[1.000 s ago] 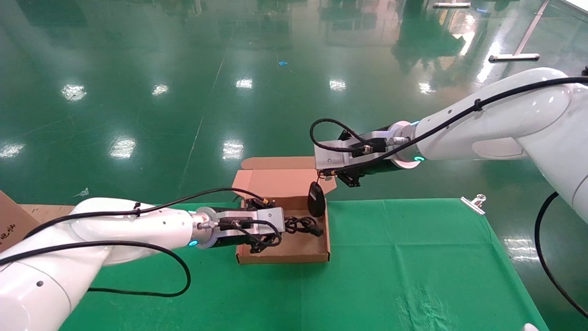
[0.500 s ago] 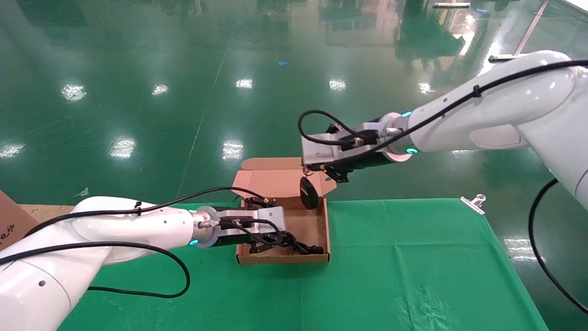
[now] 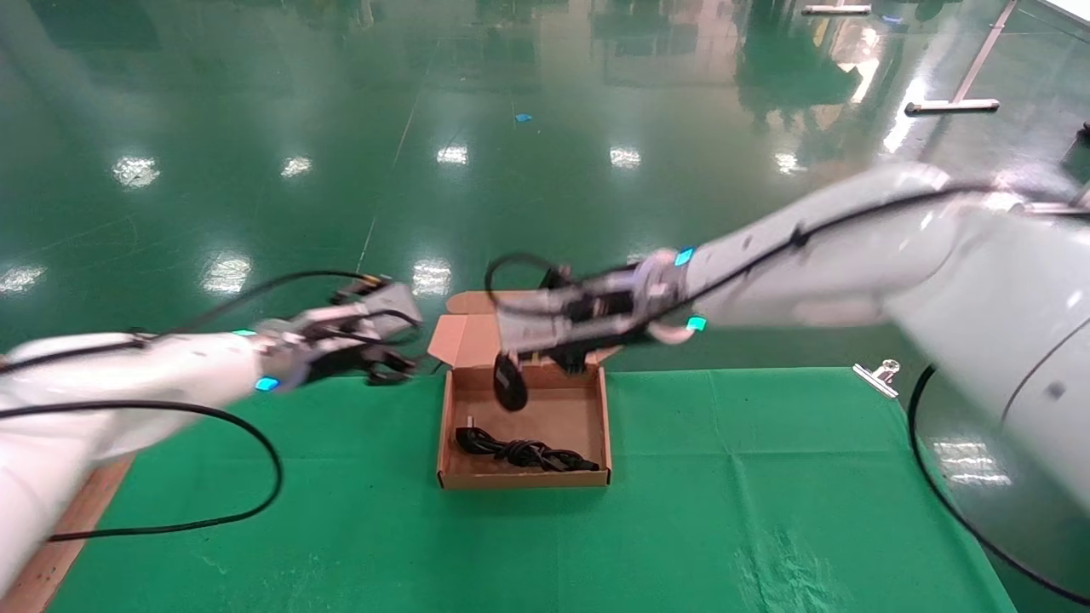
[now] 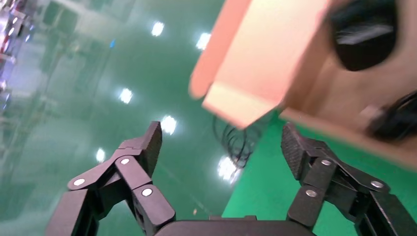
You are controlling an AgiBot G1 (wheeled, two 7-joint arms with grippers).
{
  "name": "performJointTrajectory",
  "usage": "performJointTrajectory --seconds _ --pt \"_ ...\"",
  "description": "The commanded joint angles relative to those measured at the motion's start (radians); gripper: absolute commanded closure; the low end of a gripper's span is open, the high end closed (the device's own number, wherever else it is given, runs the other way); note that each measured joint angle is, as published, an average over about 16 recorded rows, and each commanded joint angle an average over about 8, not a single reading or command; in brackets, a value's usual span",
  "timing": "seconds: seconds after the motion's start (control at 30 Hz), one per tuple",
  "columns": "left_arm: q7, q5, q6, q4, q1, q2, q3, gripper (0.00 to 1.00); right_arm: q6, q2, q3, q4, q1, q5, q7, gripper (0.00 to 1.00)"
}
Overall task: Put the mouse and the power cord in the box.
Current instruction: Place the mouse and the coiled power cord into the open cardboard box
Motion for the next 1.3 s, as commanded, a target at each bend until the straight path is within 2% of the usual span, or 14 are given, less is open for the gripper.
performJointTrajectory --seconds 0.03,0.13,0.17,0.33,1.03,1.3 --pt "0.014 -0.014 0.009 0.019 -0.012 -0.019 -0.011 0.0 0.028 -0.001 -0.016 0.025 -0.021 -0.008 0.011 0.48" --pt "0.039 -0.02 0.03 0.027 -0.021 -0.046 -0.015 0.0 0.058 -0.002 -0.033 0.041 -0.044 -0.016 0.024 0.1" --pt "0.045 -0.021 0.034 0.028 -0.023 -0.051 -0.016 0.0 0.064 -0.002 -0.036 0.044 -0.049 -0.017 0.027 0.01" --pt "0.055 -0.024 0.044 0.031 -0.028 -0.063 -0.017 0.0 0.079 -0.002 -0.042 0.051 -0.061 -0.017 0.033 0.0" --pt "0.038 -0.024 0.036 0.02 -0.02 -0.048 -0.019 0.0 0.06 0.005 -0.033 0.047 -0.046 -0.016 0.024 0.0" --pt "-0.029 -0.067 0.112 -0.085 0.034 -0.103 -0.069 0.0 -0.003 0.059 0.06 0.096 -0.105 0.023 0.062 0.0"
